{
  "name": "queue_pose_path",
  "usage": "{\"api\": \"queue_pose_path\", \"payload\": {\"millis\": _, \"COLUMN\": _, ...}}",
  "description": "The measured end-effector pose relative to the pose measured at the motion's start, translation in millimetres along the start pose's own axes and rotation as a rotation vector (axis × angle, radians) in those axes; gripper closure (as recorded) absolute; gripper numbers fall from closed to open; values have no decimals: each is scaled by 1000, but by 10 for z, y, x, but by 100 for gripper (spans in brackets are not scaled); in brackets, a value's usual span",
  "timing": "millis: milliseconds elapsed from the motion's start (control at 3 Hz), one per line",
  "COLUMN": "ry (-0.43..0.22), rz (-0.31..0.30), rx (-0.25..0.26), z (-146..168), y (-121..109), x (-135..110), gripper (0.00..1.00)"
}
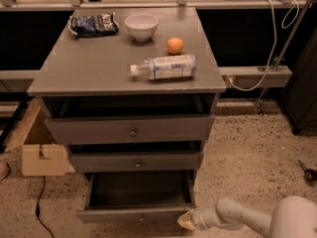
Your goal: Close bottom drawer
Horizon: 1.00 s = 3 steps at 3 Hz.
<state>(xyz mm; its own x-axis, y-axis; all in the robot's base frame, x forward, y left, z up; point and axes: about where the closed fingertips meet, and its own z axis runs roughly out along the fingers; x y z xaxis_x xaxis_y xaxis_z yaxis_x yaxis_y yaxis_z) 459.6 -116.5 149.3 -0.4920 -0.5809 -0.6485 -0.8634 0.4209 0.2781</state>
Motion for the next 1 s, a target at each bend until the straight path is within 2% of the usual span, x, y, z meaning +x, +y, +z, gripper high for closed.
{"api": "queue_pose_path", "payload": {"millis": 333, "ry": 0, "rz": 0, "rx": 0, "z": -3, "y": 4, "x": 1, "gripper": 100}}
{"api": "queue_pose_path", "payload": {"millis": 667, "ry": -66, "rz": -63, "rx": 65, "z": 72, "y": -166, "x": -170, "gripper": 100}}
{"api": "queue_pose_path", "payload": {"millis": 1000, "ry": -67, "rz": -63, "rx": 65, "z": 72, "y": -167, "x": -171, "gripper": 100}}
